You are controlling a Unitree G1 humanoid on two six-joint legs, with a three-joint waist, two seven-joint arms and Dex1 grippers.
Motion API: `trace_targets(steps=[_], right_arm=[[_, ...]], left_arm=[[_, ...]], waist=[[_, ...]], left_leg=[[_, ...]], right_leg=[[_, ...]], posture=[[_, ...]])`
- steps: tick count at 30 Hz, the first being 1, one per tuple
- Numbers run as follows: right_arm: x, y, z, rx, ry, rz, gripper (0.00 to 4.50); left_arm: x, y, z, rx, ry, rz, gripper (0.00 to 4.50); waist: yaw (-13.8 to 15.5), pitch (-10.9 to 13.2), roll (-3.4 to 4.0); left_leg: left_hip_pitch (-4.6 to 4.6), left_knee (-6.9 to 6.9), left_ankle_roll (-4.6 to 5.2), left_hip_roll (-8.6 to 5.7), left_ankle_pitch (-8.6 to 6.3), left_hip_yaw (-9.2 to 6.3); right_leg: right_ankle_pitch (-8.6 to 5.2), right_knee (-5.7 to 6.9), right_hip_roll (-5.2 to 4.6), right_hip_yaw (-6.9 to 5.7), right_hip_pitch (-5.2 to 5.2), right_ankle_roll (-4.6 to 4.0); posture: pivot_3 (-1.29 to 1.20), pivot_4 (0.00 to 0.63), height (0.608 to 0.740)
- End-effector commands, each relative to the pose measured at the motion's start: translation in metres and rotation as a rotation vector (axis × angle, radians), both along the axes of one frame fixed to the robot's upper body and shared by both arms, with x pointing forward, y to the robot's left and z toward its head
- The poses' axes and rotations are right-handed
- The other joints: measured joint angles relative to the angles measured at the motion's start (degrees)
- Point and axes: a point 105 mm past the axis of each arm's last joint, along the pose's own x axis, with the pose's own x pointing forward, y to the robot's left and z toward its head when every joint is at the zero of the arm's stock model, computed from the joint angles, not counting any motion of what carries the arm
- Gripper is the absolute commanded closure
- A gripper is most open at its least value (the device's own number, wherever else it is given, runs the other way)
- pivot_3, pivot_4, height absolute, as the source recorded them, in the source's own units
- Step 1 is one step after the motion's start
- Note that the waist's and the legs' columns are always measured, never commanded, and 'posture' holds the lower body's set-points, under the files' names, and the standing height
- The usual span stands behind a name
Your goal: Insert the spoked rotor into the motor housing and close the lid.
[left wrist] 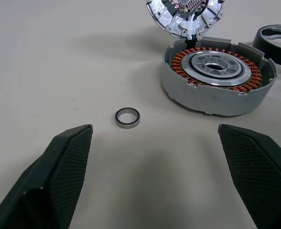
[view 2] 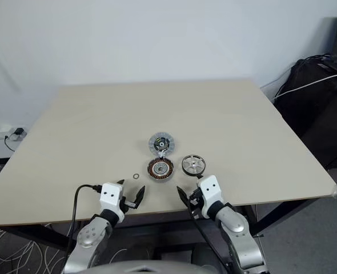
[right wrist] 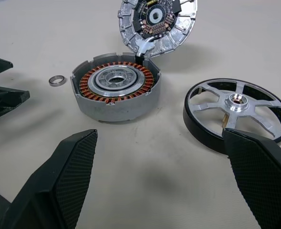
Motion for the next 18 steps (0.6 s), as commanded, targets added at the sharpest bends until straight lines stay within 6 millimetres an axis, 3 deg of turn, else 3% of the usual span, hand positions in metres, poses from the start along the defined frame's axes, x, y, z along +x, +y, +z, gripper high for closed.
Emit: trace_targets(steps=[1,13,18], right_arm=[[0.005,0.003,0.011,0.016,-0.050,0.006,0.00],[0.004,0.002,0.012,0.013,-0.050,0.011,0.00],[0.005,0.003,0.012,0.015,-0.051,0.009,0.00]], left_arm=[[0.007,0.000,0.015,-0.008,-0.059,-0.004,0.05],[0.007,-0.001,0.014,-0.018,-0.053,0.003,0.05],[0.013,0.009,0.007,0.023,-0.011,0.045,0.05]], waist=[[0.0,0.0,0.00],[0.0,0.0,0.00],[0.0,0.0,-0.01]], left_leg=[[0.00,0.00,0.00,0.00,0.00,0.00],[0.00,0.00,0.00,0.00,0.00,0.00],[0.00,0.00,0.00,0.00,0.00,0.00]], right_leg=[[0.00,0.00,0.00,0.00,0.00,0.00],[0.00,0.00,0.00,0.00,0.00,0.00],[0.00,0.00,0.00,-0.01,0.00,0.00]], posture=[[0.00,0.000,0.740],[0.00,0.000,0.740],[0.00,0.000,0.740]])
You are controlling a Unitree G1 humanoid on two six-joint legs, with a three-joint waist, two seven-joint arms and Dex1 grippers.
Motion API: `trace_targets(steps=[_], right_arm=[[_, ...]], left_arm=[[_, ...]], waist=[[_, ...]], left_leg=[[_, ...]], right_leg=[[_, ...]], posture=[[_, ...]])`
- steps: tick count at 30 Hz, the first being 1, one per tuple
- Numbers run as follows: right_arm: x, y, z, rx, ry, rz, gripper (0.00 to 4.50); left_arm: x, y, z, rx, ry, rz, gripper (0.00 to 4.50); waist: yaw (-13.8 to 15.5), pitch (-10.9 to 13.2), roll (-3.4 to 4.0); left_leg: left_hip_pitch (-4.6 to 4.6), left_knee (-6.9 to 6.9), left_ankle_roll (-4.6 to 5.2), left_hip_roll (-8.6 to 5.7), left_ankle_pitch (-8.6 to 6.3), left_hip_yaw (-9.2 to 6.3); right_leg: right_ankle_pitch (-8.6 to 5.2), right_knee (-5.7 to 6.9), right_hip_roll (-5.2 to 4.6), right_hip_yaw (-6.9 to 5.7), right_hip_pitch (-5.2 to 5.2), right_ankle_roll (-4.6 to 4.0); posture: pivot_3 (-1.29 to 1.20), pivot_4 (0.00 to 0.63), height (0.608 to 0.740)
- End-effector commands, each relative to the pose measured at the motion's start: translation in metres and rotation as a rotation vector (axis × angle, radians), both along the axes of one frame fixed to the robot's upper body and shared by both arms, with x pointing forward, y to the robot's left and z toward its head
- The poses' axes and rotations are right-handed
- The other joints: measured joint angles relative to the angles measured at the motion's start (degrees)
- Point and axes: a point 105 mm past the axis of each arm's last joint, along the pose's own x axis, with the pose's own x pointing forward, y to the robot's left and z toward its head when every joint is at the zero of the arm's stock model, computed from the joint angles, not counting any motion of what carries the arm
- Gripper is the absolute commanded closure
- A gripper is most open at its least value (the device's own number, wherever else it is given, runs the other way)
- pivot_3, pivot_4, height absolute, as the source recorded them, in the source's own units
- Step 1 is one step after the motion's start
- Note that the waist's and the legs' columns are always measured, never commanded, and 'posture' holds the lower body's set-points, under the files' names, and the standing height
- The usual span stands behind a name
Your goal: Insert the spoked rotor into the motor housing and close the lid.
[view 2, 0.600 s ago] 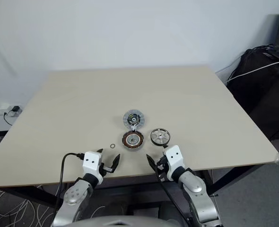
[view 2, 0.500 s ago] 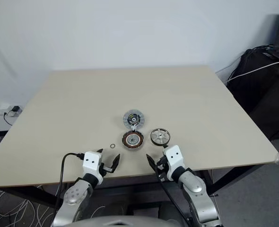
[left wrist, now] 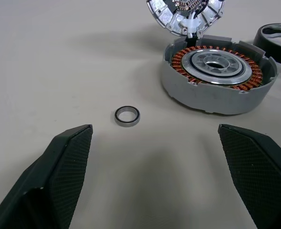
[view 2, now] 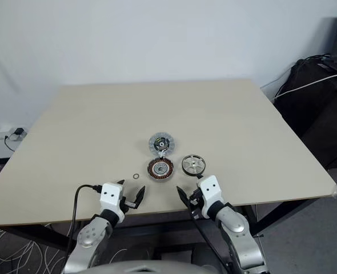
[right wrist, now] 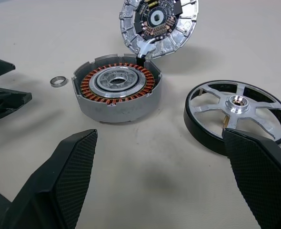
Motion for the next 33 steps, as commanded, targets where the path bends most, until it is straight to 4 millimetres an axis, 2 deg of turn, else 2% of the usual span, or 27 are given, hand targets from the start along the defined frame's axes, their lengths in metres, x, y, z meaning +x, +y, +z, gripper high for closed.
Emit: trace_targets(steps=[1,12,33], right_arm=[[0.005,0.003,0.012,0.015,-0.047,0.004,0.00],[0.005,0.003,0.012,0.016,-0.049,-0.006,0.00],[0.006,0.003,0.013,0.018,-0.052,-0.009,0.00]], left_arm=[[0.013,0.010,0.005,0.035,-0.011,0.041,0.05],[0.036,0.011,-0.005,0.063,0.092,0.021,0.05],[0.067,0.003,-0.005,0.102,0.120,-0.048,0.05]], waist=[[0.0,0.0,0.00],[0.0,0.0,-0.03],[0.1,0.0,-0.06]], left_leg=[[0.00,0.00,0.00,0.00,0.00,0.00],[0.01,0.00,0.01,-0.01,0.01,0.00],[0.03,0.01,0.02,-0.02,0.02,0.00]], right_leg=[[0.00,0.01,0.00,0.00,0.00,0.00],[0.01,0.02,0.05,-0.01,0.00,0.00],[0.02,0.03,0.08,0.00,0.02,0.01]], posture=[[0.00,0.000,0.740],[0.00,0.000,0.740],[0.00,0.000,0.740]])
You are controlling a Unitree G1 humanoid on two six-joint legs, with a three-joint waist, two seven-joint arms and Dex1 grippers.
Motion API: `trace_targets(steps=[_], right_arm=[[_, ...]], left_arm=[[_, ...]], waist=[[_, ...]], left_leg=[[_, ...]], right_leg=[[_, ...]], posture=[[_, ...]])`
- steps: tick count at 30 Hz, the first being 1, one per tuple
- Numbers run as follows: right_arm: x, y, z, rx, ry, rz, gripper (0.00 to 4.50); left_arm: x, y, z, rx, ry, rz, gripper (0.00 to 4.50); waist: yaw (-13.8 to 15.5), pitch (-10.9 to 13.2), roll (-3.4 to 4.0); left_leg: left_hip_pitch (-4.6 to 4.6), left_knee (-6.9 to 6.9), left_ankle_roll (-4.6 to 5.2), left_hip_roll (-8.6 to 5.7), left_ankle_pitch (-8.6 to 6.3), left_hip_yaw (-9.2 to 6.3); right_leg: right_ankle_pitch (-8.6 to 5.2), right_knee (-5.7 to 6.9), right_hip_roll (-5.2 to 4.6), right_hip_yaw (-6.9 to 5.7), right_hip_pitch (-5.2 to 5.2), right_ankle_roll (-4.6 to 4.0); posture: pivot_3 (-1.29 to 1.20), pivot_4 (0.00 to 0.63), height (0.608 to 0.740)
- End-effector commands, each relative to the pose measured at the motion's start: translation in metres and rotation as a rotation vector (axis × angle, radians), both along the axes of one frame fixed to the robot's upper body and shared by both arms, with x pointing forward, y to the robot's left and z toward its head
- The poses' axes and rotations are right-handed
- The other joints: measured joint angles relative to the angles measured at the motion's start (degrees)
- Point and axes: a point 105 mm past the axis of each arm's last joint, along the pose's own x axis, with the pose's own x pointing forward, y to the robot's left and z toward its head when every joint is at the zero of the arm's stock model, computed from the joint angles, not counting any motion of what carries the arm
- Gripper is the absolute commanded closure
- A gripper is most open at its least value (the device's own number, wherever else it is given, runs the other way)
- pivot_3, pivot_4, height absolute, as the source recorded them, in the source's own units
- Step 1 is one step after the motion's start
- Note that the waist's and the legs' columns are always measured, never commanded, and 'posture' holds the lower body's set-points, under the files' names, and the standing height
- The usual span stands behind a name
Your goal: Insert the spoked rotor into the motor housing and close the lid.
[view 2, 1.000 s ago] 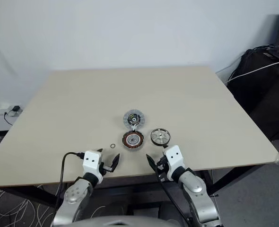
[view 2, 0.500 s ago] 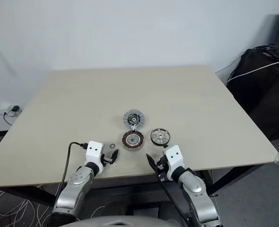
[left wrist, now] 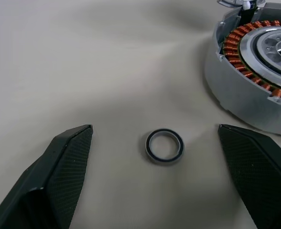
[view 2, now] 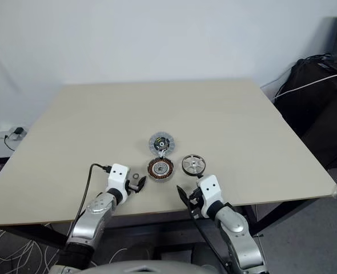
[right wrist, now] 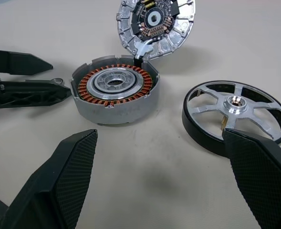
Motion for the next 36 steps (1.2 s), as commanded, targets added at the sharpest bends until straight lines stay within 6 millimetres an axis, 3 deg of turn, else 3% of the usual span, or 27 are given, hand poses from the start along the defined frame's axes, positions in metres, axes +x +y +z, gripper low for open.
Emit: trace_targets(steps=[1,7,8,10,20,28,36], right_arm=[[0.005,0.003,0.012,0.012,-0.050,0.006,0.00],[0.005,0.002,0.013,0.008,-0.053,0.003,0.00],[0.005,0.002,0.013,0.008,-0.054,0.003,0.00],[0.005,0.002,0.013,0.008,-0.054,0.002,0.00],[0.006,0.003,0.013,0.005,-0.058,0.009,0.00],[0.006,0.003,0.012,0.001,-0.058,0.008,0.00],[0.005,0.002,0.011,0.002,-0.052,0.000,0.00]], left_arm=[[0.009,-0.002,0.007,0.020,-0.022,-0.023,0.05],[0.010,-0.005,0.002,0.036,0.004,-0.040,0.05],[0.010,-0.005,0.001,0.044,0.011,-0.044,0.21],[0.008,-0.005,-0.001,0.059,0.019,-0.051,0.64],[-0.003,-0.001,-0.011,0.060,0.059,-0.036,3.77],[-0.004,0.005,-0.010,0.064,0.050,0.004,3.81],[0.004,0.018,0.022,0.055,-0.077,0.091,3.81]], waist=[[0.0,0.0,0.00],[0.0,0.0,-0.02],[0.0,0.0,-0.01],[0.0,-0.1,-0.02],[-0.4,-0.2,-0.02],[-0.9,-0.3,-0.01],[-1.5,-0.2,-0.04]], left_leg=[[0.00,0.00,0.00,0.00,0.00,0.00],[0.01,0.00,0.04,-0.01,0.02,0.00],[0.02,0.00,0.03,-0.01,0.02,0.00],[0.04,0.01,0.03,-0.01,0.02,0.00],[0.22,0.01,0.00,0.03,0.00,0.00],[0.22,0.01,-0.01,0.02,0.00,0.00],[0.18,-0.02,-0.02,0.04,-0.01,-0.02]], right_leg=[[0.00,0.00,0.00,0.00,0.00,0.00],[0.01,0.00,0.00,0.00,0.01,0.00],[0.01,0.00,0.00,0.01,0.03,0.01],[0.01,0.00,0.00,0.01,0.05,0.01],[0.01,0.07,0.03,0.03,0.16,0.01],[0.00,0.05,0.03,0.05,0.16,0.00],[0.00,0.05,0.02,0.06,0.10,0.00]], posture=[[0.00,0.000,0.740],[0.00,0.000,0.740],[0.00,0.000,0.740],[0.00,0.000,0.740],[0.00,0.000,0.740],[0.00,0.000,0.740],[0.00,0.000,0.740]])
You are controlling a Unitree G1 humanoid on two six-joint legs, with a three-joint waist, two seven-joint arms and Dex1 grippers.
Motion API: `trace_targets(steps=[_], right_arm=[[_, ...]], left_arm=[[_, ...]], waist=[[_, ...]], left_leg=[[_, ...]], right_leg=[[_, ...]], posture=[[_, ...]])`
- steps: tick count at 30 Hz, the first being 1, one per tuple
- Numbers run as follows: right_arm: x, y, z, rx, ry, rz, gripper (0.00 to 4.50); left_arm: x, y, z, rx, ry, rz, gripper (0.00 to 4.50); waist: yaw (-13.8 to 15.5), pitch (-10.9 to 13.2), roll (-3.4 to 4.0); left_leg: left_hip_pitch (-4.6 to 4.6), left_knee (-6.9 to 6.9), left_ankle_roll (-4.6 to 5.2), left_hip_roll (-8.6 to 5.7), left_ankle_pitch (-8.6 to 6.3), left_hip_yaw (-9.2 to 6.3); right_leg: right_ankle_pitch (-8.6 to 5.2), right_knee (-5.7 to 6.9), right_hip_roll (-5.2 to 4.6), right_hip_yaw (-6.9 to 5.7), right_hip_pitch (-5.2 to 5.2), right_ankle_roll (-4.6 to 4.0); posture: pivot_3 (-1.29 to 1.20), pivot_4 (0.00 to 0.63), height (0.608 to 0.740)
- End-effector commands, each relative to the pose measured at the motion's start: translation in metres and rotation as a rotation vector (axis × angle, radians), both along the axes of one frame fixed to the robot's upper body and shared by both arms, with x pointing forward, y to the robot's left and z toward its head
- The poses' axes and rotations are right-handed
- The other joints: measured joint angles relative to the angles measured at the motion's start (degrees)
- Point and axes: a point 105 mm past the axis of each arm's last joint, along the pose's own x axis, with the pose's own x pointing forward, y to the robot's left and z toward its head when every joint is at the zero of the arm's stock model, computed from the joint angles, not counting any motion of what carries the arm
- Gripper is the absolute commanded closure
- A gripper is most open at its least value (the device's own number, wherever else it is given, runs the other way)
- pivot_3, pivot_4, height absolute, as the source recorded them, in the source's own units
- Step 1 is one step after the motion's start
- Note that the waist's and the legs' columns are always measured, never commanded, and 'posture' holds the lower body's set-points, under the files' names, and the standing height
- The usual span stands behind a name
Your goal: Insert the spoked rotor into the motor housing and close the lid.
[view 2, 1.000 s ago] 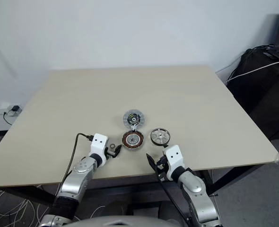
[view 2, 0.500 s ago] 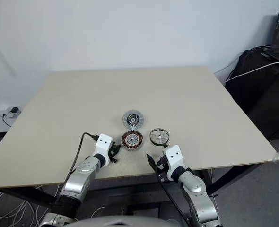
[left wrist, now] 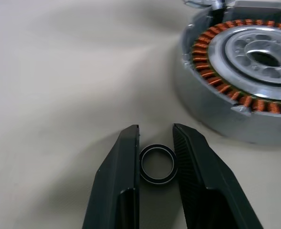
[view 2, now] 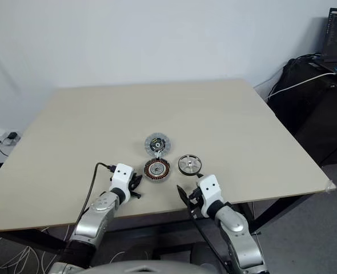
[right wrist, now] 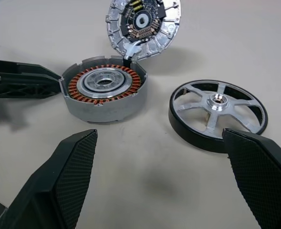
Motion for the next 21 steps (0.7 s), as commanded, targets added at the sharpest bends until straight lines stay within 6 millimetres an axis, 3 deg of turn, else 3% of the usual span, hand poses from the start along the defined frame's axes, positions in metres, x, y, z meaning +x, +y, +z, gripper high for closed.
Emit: trace_targets(steps=[1,5,11,21], right_arm=[[0.004,0.002,0.011,0.016,-0.045,0.000,0.00],[0.005,0.003,0.010,0.015,-0.042,0.005,0.00],[0.005,0.004,0.010,0.017,-0.042,0.011,0.00],[0.004,0.002,0.010,0.018,-0.044,-0.009,0.00]], left_arm=[[0.010,0.013,0.029,0.023,-0.110,0.047,3.81],[0.016,0.007,0.047,0.021,-0.170,0.020,3.81],[0.026,-0.021,0.066,-0.033,-0.220,-0.077,3.81],[0.029,-0.077,0.062,-0.090,-0.167,-0.288,3.81]], waist=[[0.2,0.0,-0.02],[0.9,0.1,-0.07],[1.5,0.1,-0.08],[1.5,0.1,-0.08]], left_leg=[[-0.03,0.00,0.00,0.00,0.00,-0.01],[-0.11,0.02,0.00,-0.08,0.00,-0.01],[-0.12,0.02,0.00,-0.08,0.00,-0.01],[-0.12,0.02,0.09,-0.08,0.06,0.00]], right_leg=[[0.00,0.00,-0.01,-0.01,-0.02,0.00],[0.00,-0.05,-0.09,-0.03,-0.03,0.00],[0.00,-0.05,-0.06,-0.04,-0.05,0.00],[0.00,-0.05,0.00,-0.03,-0.05,0.00]], posture=[[0.00,0.000,0.740],[0.00,0.000,0.740],[0.00,0.000,0.740],[0.00,0.000,0.740]])
